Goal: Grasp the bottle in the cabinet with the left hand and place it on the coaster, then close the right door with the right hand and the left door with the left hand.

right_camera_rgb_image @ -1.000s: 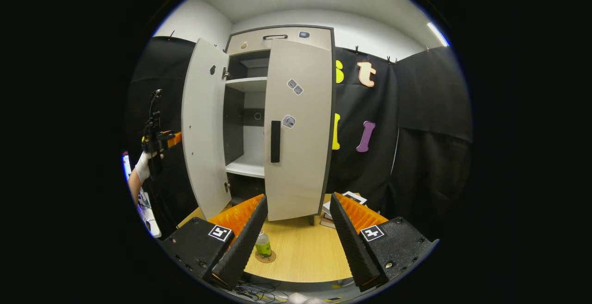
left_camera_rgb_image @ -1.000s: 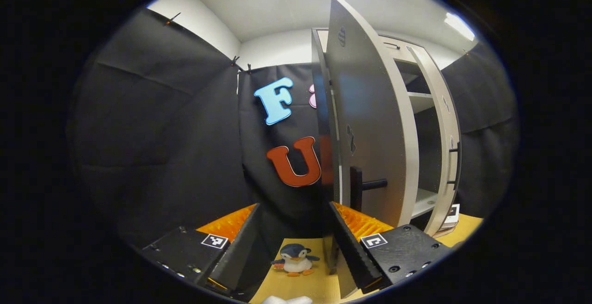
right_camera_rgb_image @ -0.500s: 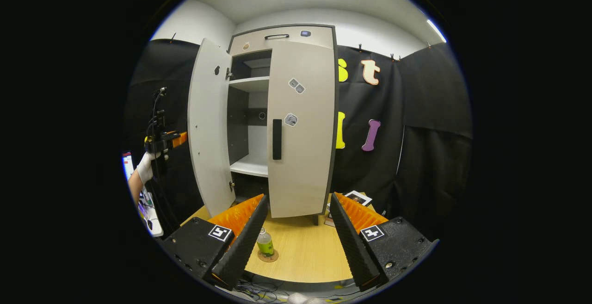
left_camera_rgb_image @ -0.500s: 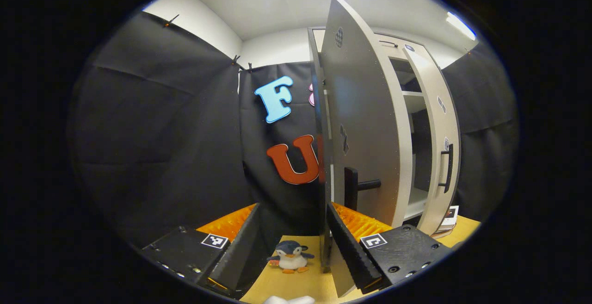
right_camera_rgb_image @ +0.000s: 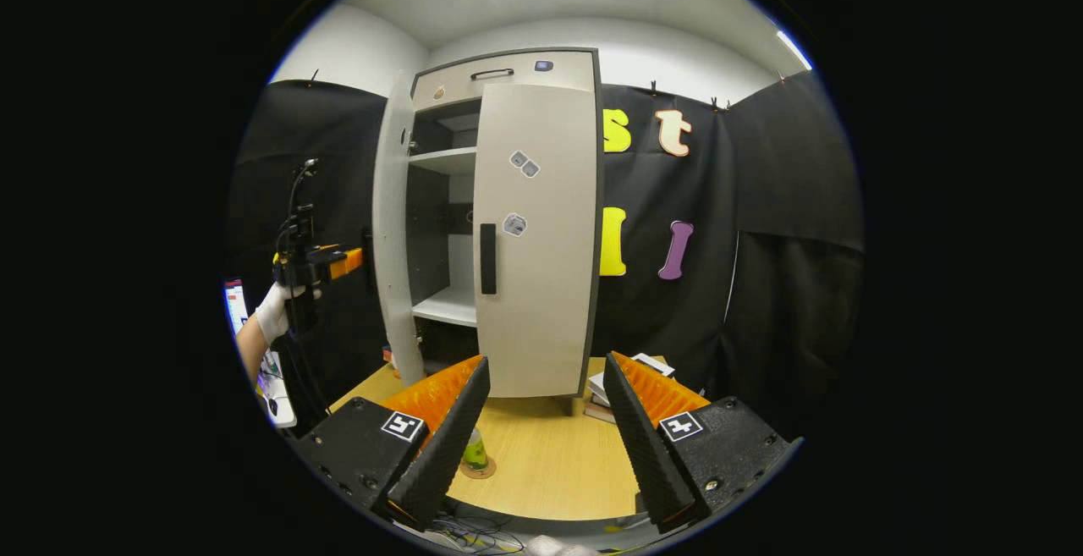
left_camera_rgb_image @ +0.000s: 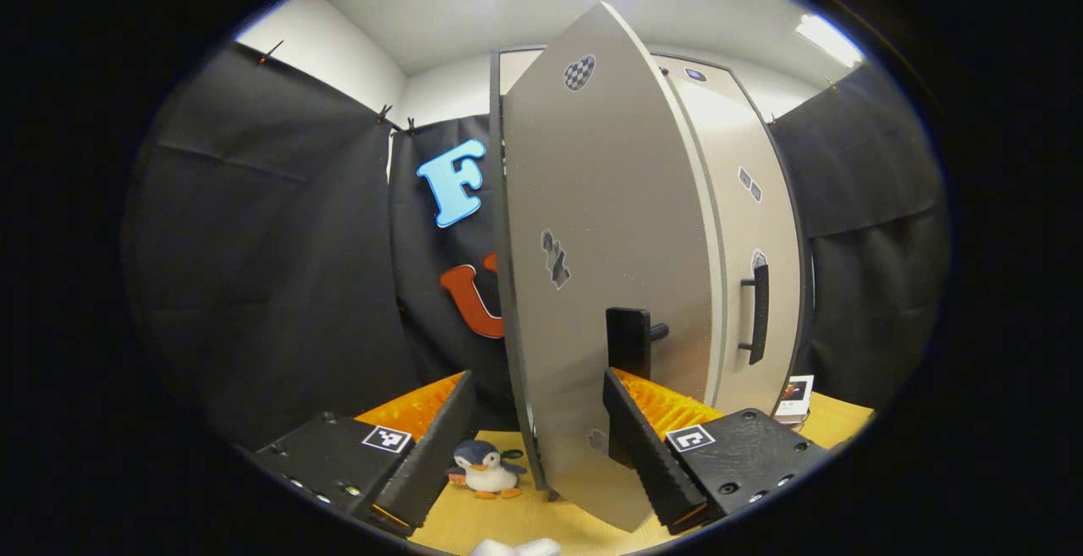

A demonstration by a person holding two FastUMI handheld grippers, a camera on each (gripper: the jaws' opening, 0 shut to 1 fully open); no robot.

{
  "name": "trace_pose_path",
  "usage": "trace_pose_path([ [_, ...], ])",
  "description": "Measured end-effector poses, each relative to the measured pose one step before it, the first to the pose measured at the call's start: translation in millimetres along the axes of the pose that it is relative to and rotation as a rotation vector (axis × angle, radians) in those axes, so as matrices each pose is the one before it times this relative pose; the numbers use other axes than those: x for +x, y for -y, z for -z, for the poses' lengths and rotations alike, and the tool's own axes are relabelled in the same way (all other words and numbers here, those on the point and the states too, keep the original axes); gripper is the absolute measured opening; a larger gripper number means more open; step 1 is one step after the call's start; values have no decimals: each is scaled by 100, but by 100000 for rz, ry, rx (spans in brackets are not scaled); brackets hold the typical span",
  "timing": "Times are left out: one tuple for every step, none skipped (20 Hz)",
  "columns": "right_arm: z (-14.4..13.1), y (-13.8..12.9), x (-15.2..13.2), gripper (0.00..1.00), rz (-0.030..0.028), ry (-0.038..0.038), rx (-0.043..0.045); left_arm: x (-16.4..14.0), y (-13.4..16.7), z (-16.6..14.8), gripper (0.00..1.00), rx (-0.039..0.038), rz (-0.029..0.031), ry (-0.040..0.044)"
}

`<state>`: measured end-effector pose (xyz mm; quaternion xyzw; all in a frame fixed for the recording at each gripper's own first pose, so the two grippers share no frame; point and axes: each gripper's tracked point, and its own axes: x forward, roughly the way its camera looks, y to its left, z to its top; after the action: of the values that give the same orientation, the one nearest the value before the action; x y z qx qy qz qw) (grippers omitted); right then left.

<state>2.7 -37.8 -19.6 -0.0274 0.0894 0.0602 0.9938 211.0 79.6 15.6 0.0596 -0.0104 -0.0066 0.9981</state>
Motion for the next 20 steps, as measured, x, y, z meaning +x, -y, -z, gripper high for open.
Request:
trace_pose_path([
  [-153,470,20,83,277,347,211,-95,675,-633,96,-997,907,838],
  [-157,244,33,83,-82,212,484,190,1085,-285,96,-1391,1569,499],
  [-121,165,-207,83,-123,444,386,-190,315,-141,96,-632,-4,371],
  [-146,220,-73,83,119,489,144,-333,-280,-263,95,105,-927,101],
  [-161,256,-61,83,468,518,55,-434,-153,-70,95,79,-534,-469],
  [-419,436,3,83,1731,1262,869,-624,241,55,95,-270,934,-235],
  [-362,183,171,83,167,1451,1412,-784,436,-13,96,-117,1284,142],
  [-330,-120,155,83,-559,705,1227,-773,-127,-57,96,408,-629,-106],
  [-146,-86,264,83,-198,621,1144,-847,-369,-28,96,835,-1030,-710],
  [-277,-138,278,83,-253,532,724,-1037,-309,-2,96,684,-1065,-410],
  [-183,-137,337,83,80,577,428,-1224,-283,-23,96,281,-834,-280],
  [-178,-340,312,83,-62,558,162,-1186,-235,17,96,-351,-360,-86],
  [-124,-680,330,83,-542,504,-91,-1202,249,256,95,-454,-42,-566],
  [-91,-795,266,83,-495,-186,-132,-1137,-90,330,96,-282,-531,-1427],
  [41,-928,291,83,-1031,-296,-181,-1131,-106,358,95,-439,-975,-1405],
  [-188,-1187,260,83,-1842,439,-103,-1103,-86,293,95,-620,-391,-1136],
  [-292,-1259,410,83,-2175,914,-356,-1029,-226,172,95,-869,-689,-504],
  [-217,-1093,323,83,-1990,953,-844,-895,-169,178,95,-393,-710,-514],
  [-181,-1065,302,83,-1706,866,-881,-944,-403,248,95,257,-1215,-534],
  [-285,-1145,310,83,-1986,988,-762,-865,-791,215,96,418,-2242,-851],
])
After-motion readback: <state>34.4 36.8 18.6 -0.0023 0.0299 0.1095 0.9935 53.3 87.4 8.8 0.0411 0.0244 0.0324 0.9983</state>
